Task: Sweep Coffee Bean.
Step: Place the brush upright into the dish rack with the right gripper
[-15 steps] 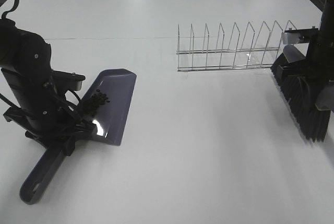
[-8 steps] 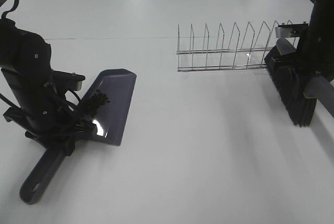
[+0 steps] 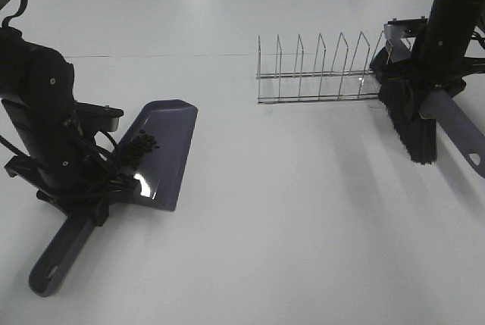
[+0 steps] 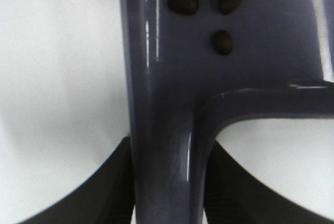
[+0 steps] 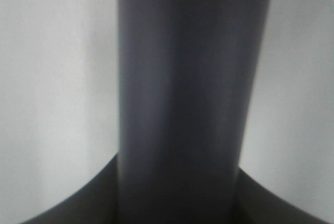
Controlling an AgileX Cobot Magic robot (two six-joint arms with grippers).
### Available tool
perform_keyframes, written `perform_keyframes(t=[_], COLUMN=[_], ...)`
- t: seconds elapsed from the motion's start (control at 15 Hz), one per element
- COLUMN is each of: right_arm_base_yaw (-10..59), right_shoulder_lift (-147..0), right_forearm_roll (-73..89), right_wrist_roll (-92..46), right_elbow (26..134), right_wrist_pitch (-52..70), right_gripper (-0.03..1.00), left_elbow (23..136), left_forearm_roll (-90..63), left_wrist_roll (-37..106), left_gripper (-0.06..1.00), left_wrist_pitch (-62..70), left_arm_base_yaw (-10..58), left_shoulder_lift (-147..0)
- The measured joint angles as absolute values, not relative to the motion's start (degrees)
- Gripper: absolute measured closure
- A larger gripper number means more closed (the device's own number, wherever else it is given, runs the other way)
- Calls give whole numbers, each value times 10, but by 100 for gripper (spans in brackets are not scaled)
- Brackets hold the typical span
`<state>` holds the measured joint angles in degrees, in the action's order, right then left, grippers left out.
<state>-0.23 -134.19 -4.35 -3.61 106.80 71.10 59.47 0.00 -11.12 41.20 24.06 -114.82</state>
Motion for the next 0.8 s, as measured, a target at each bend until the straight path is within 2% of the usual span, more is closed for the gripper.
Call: perform_keyframes(t=[0.33,0.8], right_arm_base_yaw=[-4,-9], right_shoulder_lift=[-1392,-1401], right_forearm_roll=[-22,0], right_wrist_roll=[-32,-36], right_elbow=[1182,1193], right_wrist_pitch=[710,709], right_gripper=[67,67], left_elbow=[595,595], left_forearm_roll=[-3,-15], left_wrist_roll=[-113,-113], left_gripper=[62,62], left_wrist_pitch=[413,414], left_arm_base_yaw=[241,241], left_shoulder_lift=[-1148,-1148])
